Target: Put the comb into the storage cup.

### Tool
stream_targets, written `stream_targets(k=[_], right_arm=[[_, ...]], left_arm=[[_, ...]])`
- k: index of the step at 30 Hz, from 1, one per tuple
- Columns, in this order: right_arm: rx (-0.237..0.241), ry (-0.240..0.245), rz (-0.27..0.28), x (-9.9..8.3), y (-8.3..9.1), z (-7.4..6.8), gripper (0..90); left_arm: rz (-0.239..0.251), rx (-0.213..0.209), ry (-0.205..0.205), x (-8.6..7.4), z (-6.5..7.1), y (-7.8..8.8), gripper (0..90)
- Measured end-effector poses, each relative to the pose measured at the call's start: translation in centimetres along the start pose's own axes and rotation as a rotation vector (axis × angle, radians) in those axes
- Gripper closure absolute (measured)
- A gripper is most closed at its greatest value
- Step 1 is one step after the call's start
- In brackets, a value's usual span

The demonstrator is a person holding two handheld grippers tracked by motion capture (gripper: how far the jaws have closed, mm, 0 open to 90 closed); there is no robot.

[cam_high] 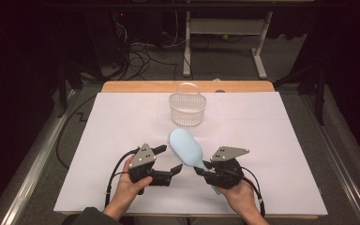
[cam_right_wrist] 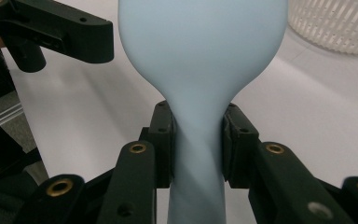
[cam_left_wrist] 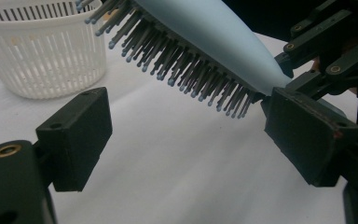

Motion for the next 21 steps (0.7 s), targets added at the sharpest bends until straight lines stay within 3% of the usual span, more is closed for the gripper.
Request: stream_targets(k=[11, 21], right_arm=[[0.007, 0.010, -0.003, 0.1, -0.5, -0.3, 70.7], [0.021, 0.023, -0.005, 0.2, -1.1, -0.8, 70.7]], left_arm=[[-0.010, -0.030, 0.007, -0.1, 0.5, -0.8, 15.4], [-0.018, -0.040, 0.039, -0.1, 0.7, -1.4, 15.0]])
Point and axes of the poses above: each handheld gripper's, and its own axes: y roughly backward along the jaws, x roughly out of its top, z roughly to its right, the point moved 2 cm from there along -y, roughly forward along the jaws, and after that the axes turned 12 degrees about y, right-handed, at the moved point
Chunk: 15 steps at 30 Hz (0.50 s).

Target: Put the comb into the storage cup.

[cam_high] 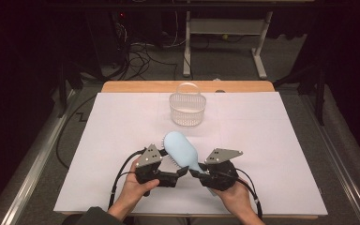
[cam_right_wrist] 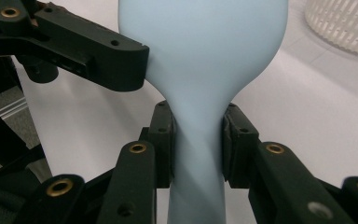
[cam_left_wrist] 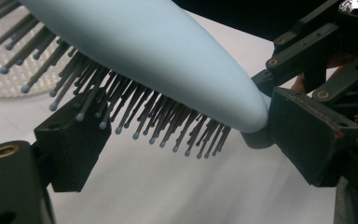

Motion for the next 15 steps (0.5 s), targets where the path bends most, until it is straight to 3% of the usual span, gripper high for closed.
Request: stream_targets(k=[15], right_arm=[[0.005, 0.036, -0.011, 0.35, -0.79, -0.69, 70.7]], left_arm=[[-0.001, -0.005, 0.039, -0.09, -0.05, -0.23, 15.7]])
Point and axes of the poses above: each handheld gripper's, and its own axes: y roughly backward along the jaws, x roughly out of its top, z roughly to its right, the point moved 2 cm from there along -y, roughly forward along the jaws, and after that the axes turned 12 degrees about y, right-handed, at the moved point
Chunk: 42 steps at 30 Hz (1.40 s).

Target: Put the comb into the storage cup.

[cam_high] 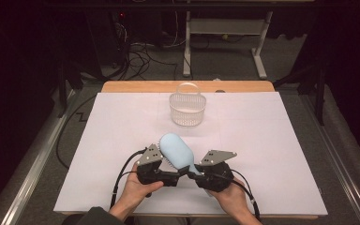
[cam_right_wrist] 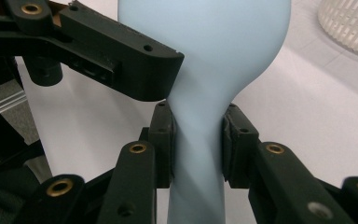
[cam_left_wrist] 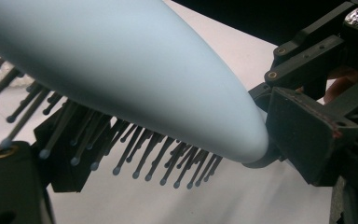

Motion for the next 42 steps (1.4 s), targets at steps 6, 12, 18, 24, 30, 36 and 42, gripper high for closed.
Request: stream_targets(k=[6, 12, 18, 24, 30, 36, 42], right_arm=[[-0.009, 0.007, -0.002, 0.11, -0.03, -0.20, 70.7], [-0.027, 0.022, -0.005, 0.26, -0.11, -0.30, 70.8], [-0.041, 0.037, -0.005, 0.39, -0.02, -0.38, 70.8], [-0.047, 0.046, -0.007, 0.43, 0.01, -0.25, 70.8], [-0.053, 0.053, -0.008, 0.51, 0.08, -0.21, 70.7], [-0.056, 0.054, -0.013, 0.58, 0.17, -0.09, 70.6], [-0.057, 0.065, -0.008, 0.75, 0.21, -0.04, 70.6]], left_arm=[[0.000, -0.009, 0.009, 0.08, -0.02, 0.13, 18.4], [0.001, 0.001, 0.018, 0.09, 0.08, 0.16, 19.1], [0.003, -0.006, 0.025, 0.12, 0.15, 0.21, 21.0], [-0.002, -0.018, 0.032, 0.18, 0.08, 0.29, 23.5], [0.000, -0.025, 0.039, 0.26, 0.14, 0.44, 26.3], [-0.006, -0.035, 0.053, 0.32, 0.19, 0.56, 29.4], [-0.008, -0.050, 0.071, 0.45, 0.13, 0.86, 32.4]])
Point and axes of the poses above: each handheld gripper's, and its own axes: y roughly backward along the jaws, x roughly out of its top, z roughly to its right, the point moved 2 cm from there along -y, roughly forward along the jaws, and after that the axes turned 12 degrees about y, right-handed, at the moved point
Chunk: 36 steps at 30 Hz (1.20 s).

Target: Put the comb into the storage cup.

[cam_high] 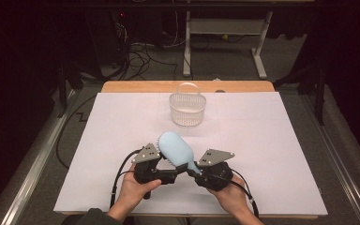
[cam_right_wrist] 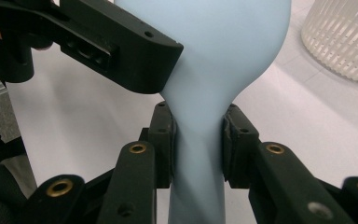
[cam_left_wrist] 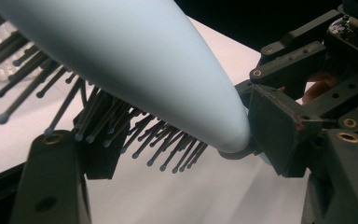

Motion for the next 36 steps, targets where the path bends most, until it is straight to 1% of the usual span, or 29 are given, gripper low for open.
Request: stream_targets(k=[3, 6, 8, 9, 10, 12, 18, 24, 29, 36], right_arm=[[0.000, -0.003, 0.002, 0.1, 0.0, 0.0, 70.6], [0.000, -0.003, 0.003, 0.1, -0.1, -0.1, 70.6], [0.001, -0.001, 0.002, 0.1, -0.1, -0.1, 70.6], [0.003, 0.003, 0.002, 0.1, -0.2, -0.2, 70.7], [0.003, 0.003, 0.002, 0.1, -0.2, -0.2, 70.7], [-0.001, 0.015, -0.005, 0.1, -0.3, -0.3, 70.7], [0.004, 0.027, -0.010, 0.3, -0.6, -0.5, 70.7], [0.008, 0.030, -0.004, 0.4, -0.7, -0.6, 70.6], [0.019, 0.036, 0.006, 0.6, -0.8, -0.6, 70.5], [0.045, 0.027, 0.025, 0.8, -0.9, -0.6, 70.3]], left_arm=[[0.000, -0.003, 0.006, 0.0, 0.0, 0.1, 34.0], [0.003, -0.014, 0.026, 0.1, 0.0, 0.3, 36.4], [0.013, -0.026, 0.042, 0.2, 0.0, 0.4, 37.3], [0.020, -0.032, 0.049, 0.2, 0.0, 0.5, 40.2], [0.025, -0.036, 0.054, 0.3, 0.0, 0.5, 40.2], [0.033, -0.044, 0.058, 0.3, 0.0, 0.6, 42.2], [0.060, -0.069, 0.071, 0.5, 0.2, 1.1, 47.6], [0.060, -0.090, 0.085, 0.6, 0.3, 1.4, 50.9], [0.053, -0.104, 0.087, 0.8, 0.2, 1.7, 52.6], [0.037, -0.105, 0.067, 1.1, 0.4, 2.1, 53.1]])
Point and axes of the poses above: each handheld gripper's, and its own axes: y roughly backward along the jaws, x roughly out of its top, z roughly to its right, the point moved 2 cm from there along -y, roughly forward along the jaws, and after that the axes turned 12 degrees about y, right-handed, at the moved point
